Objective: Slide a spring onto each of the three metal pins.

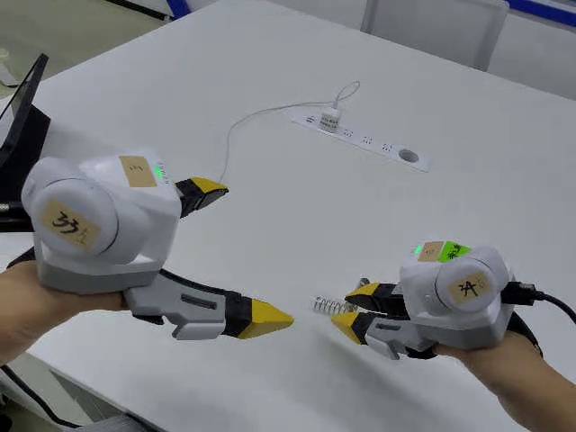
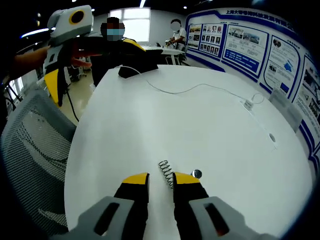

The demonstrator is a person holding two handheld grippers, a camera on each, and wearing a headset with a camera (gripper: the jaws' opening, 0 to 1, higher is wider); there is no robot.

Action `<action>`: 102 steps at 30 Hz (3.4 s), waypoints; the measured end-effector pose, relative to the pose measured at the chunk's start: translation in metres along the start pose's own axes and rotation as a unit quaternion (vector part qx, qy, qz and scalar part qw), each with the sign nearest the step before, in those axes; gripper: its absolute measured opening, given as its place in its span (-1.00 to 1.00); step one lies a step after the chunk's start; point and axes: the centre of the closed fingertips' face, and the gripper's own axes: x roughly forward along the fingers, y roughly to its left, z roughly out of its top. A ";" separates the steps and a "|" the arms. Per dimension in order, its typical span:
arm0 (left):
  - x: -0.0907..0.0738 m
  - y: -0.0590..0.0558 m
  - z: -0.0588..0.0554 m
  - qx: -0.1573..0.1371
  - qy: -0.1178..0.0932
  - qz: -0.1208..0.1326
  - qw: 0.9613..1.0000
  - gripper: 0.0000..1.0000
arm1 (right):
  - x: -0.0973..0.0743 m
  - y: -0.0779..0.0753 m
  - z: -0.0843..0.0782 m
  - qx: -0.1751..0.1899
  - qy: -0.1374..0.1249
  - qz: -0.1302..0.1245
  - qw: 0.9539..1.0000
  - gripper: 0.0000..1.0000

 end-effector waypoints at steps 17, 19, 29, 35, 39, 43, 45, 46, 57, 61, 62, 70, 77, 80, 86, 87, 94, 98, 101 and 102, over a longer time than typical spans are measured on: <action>-0.001 0.000 -0.001 0.005 0.003 -0.007 1.000 0.90 | 0.012 -0.001 -0.004 0.019 0.002 -0.006 1.000 -0.61; 0.000 0.000 0.000 0.008 0.003 -0.007 1.000 0.89 | 0.013 -0.001 -0.006 0.018 0.006 -0.009 1.000 -0.60; 0.000 -0.001 0.004 0.012 -0.002 -0.006 1.000 0.87 | 0.011 0.001 -0.010 0.017 0.018 -0.009 1.000 -0.60; -0.001 -0.001 0.005 0.010 -0.006 -0.007 1.000 0.86 | 0.008 0.006 -0.012 0.014 0.027 -0.006 1.000 -0.61; -0.001 -0.001 0.005 0.010 -0.008 -0.008 1.000 0.86 | 0.006 0.007 -0.012 0.018 0.028 -0.004 0.999 -0.61; 0.000 -0.001 0.006 0.012 -0.008 -0.010 1.000 0.86 | 0.005 0.007 -0.013 0.019 0.030 -0.006 0.999 -0.61; 0.000 -0.001 0.006 0.012 -0.010 -0.010 1.000 0.86 | 0.004 0.006 -0.011 0.021 0.026 -0.008 0.999 -0.61; 0.000 -0.001 0.006 0.011 -0.010 -0.010 1.000 0.86 | 0.004 0.006 -0.010 0.020 0.024 -0.009 0.999 -0.61; 0.000 0.002 0.005 0.012 -0.010 -0.011 1.000 0.84 | 0.014 0.001 -0.010 0.012 0.020 -0.014 1.000 -0.57; 0.000 0.003 0.003 0.011 -0.008 -0.009 1.000 0.84 | 0.014 -0.001 -0.015 0.012 0.031 -0.014 0.999 -0.57; 0.000 0.003 0.003 0.010 -0.008 -0.008 1.000 0.84 | 0.014 -0.001 -0.017 0.010 0.034 -0.016 0.999 -0.57; 0.002 0.003 0.004 0.011 -0.008 -0.010 1.000 0.84 | 0.013 -0.001 -0.023 0.007 0.042 -0.010 0.999 -0.61; 0.002 0.003 0.003 0.012 -0.005 -0.009 1.000 0.83 | 0.014 -0.001 -0.026 0.014 0.040 -0.004 0.999 -0.66; 0.001 0.003 0.003 0.012 -0.004 -0.008 1.000 0.83 | 0.015 -0.001 -0.027 0.032 0.034 0.004 0.999 -0.69; 0.001 0.002 0.002 0.015 -0.002 -0.009 1.000 0.81 | 0.015 -0.001 -0.026 0.040 0.033 0.006 0.999 -0.70; 0.001 0.002 0.002 0.015 -0.002 -0.009 1.000 0.81 | 0.015 -0.001 -0.026 0.041 0.032 0.007 0.999 -0.71; 0.001 0.000 0.003 0.017 -0.001 -0.010 1.000 0.80 | 0.014 0.002 -0.026 0.048 0.032 0.011 0.998 -0.78; -0.001 0.001 0.006 0.017 -0.005 -0.008 1.000 0.79 | 0.014 0.003 -0.026 0.049 0.033 0.008 0.998 -0.79; -0.001 0.000 0.008 0.018 -0.005 -0.008 1.000 0.78 | 0.015 0.003 -0.026 0.052 0.036 0.005 0.998 -0.80; -0.001 -0.001 0.008 0.020 -0.004 -0.010 1.000 0.77 | 0.014 0.002 -0.026 0.052 0.037 0.002 0.998 -0.80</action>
